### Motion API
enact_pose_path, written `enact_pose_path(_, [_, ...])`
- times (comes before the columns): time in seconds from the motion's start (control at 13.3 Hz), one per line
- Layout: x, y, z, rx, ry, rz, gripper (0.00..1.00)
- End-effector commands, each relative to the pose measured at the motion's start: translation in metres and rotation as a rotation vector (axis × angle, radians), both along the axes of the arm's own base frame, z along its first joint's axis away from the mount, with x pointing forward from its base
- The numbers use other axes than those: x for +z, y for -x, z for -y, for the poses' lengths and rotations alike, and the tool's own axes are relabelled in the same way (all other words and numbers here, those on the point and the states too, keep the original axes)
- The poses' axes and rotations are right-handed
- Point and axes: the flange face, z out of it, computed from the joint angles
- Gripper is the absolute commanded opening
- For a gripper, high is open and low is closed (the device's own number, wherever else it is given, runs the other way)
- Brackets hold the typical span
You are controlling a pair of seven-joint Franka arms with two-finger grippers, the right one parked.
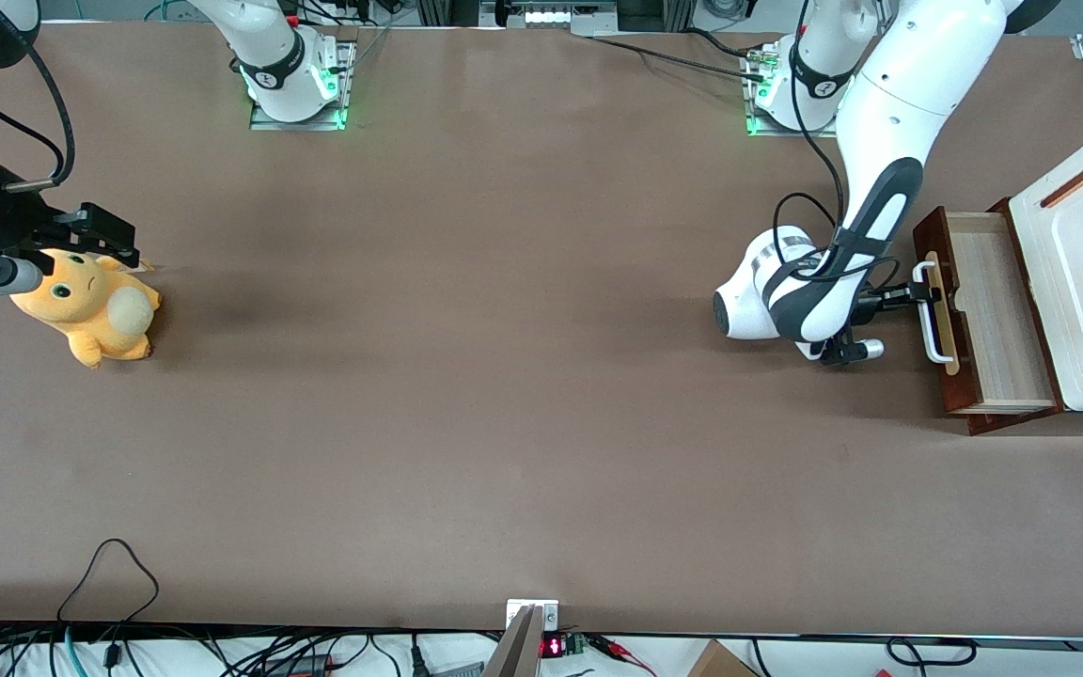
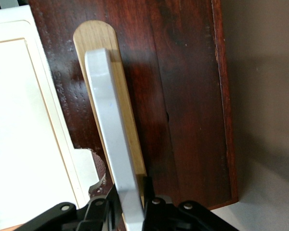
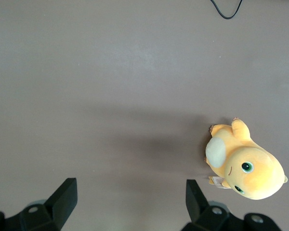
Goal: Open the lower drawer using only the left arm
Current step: 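Pull the handle with the left gripper, sliding the drawer out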
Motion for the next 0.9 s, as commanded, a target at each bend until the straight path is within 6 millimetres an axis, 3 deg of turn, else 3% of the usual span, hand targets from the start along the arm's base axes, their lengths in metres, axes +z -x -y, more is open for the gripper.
enact_pose_path(0.0, [0.004, 0.013, 0.024, 0.043, -0.008, -0.007, 0.14])
enact_pose_path(0.83, [0.009, 0.018, 0.050, 0.054, 0.002, -0.003, 0.14])
